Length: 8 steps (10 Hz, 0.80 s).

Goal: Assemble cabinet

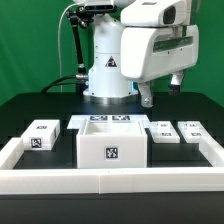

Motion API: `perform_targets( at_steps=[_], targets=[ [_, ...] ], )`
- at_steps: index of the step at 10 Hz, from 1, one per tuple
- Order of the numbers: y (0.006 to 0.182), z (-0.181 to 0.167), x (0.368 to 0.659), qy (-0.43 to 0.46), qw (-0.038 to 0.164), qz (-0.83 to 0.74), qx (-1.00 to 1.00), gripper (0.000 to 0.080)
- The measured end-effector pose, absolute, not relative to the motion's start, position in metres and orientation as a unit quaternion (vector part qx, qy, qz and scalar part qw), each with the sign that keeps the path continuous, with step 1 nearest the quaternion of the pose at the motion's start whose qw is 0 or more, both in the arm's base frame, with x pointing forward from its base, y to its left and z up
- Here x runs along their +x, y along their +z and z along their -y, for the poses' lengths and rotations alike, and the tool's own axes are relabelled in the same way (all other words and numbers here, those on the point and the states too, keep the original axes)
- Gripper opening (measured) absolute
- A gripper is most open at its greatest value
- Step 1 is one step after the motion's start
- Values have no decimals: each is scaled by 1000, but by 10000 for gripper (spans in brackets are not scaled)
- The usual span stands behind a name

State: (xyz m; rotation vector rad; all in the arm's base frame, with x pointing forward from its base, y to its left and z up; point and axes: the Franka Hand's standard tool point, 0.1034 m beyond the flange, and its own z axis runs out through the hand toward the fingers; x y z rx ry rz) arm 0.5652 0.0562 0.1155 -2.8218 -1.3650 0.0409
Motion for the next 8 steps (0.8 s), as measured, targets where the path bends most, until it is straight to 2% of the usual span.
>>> perform_targets(
  at_steps=[8],
  targets=[
    [116,-55,564,10,1,456,-890,796]
  ],
)
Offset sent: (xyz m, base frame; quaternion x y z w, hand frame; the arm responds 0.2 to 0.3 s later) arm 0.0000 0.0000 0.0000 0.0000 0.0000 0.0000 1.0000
